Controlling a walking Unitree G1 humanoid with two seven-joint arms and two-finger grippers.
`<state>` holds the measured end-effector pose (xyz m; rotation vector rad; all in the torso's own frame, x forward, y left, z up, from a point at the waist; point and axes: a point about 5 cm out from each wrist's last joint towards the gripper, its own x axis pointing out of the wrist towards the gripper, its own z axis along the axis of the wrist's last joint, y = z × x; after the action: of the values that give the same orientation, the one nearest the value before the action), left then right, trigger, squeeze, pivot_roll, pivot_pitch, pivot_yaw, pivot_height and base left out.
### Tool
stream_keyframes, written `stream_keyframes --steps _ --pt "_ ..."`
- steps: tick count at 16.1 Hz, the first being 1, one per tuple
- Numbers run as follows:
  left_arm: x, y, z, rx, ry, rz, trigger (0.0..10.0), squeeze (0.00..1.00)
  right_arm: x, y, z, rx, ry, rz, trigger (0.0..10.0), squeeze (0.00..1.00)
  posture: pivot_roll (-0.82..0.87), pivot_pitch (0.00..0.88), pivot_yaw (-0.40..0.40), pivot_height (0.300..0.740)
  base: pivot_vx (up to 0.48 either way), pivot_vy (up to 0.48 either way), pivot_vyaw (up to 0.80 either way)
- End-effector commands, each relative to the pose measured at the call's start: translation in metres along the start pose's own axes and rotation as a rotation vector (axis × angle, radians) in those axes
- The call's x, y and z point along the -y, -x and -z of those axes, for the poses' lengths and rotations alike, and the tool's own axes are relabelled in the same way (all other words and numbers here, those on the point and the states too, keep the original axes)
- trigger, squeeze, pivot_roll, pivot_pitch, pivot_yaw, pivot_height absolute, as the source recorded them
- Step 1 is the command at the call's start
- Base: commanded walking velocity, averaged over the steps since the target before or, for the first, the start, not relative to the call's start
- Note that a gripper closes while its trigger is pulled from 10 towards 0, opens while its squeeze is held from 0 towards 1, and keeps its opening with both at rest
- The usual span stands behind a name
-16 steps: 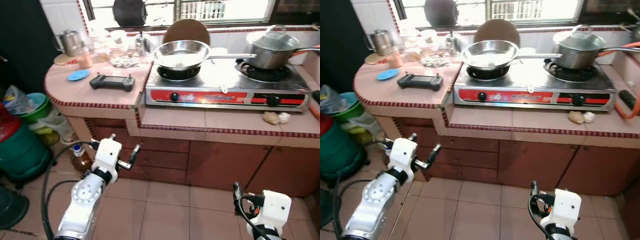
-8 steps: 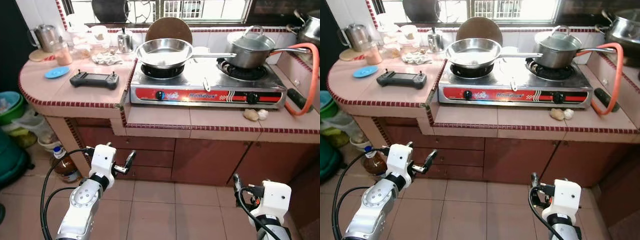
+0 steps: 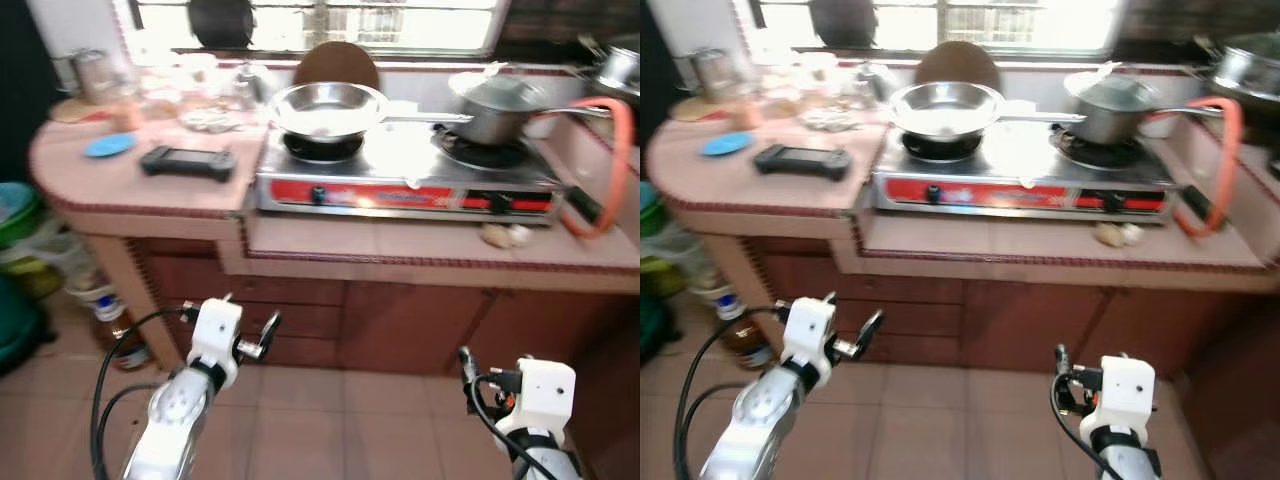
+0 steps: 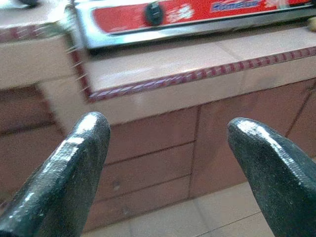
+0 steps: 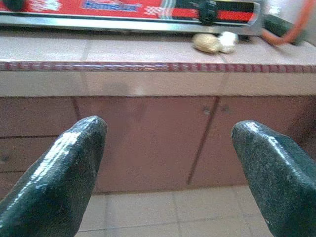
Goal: Kitchen organization
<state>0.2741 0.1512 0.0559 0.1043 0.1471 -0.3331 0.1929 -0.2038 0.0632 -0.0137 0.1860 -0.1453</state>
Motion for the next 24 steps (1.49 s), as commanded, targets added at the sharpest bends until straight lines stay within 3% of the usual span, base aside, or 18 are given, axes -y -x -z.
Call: stream_keyframes --steps 1,7,11,15,18,24 --pt "-0.001 -0.001 -0.001 0.005 -0.006 -0.003 10.0 0.00 0.002 -0.001 -0.004 0.011 0.004 0.010 10.0 0.00 0.08 0.000 -0.012 0.740 0.000 0.000 -0.78" --pt "-0.002 0.003 -0.008 0.036 -0.020 -0.004 10.0 0.00 -0.012 -0.004 -0.004 0.002 -0.012 -0.042 10.0 0.00 0.13 0.000 -0.032 0.740 0.000 0.000 -0.78" --pt "-0.001 0.001 -0.011 0.030 -0.074 0.071 10.0 0.00 -0.011 -0.008 -0.016 0.033 -0.020 -0.044 10.0 0.00 0.13 0.000 -0.042 0.740 0.000 0.000 -0.78" --pt "0.017 -0.016 -0.015 0.031 -0.086 0.186 10.0 0.00 0.000 -0.003 -0.015 0.047 -0.043 0.035 10.0 0.00 0.06 0.000 0.021 0.740 0.000 0.000 -0.39" --pt "0.037 -0.024 -0.016 0.043 -0.083 0.265 10.0 0.00 -0.003 0.008 -0.011 0.037 -0.034 0.049 10.0 0.00 0.01 0.000 0.047 0.740 0.000 0.000 0.00" --pt "0.052 -0.038 -0.018 0.052 -0.103 0.338 10.0 0.00 0.012 0.023 -0.009 0.044 -0.037 0.164 10.0 0.00 -0.09 0.000 0.100 0.740 0.000 0.000 0.00"
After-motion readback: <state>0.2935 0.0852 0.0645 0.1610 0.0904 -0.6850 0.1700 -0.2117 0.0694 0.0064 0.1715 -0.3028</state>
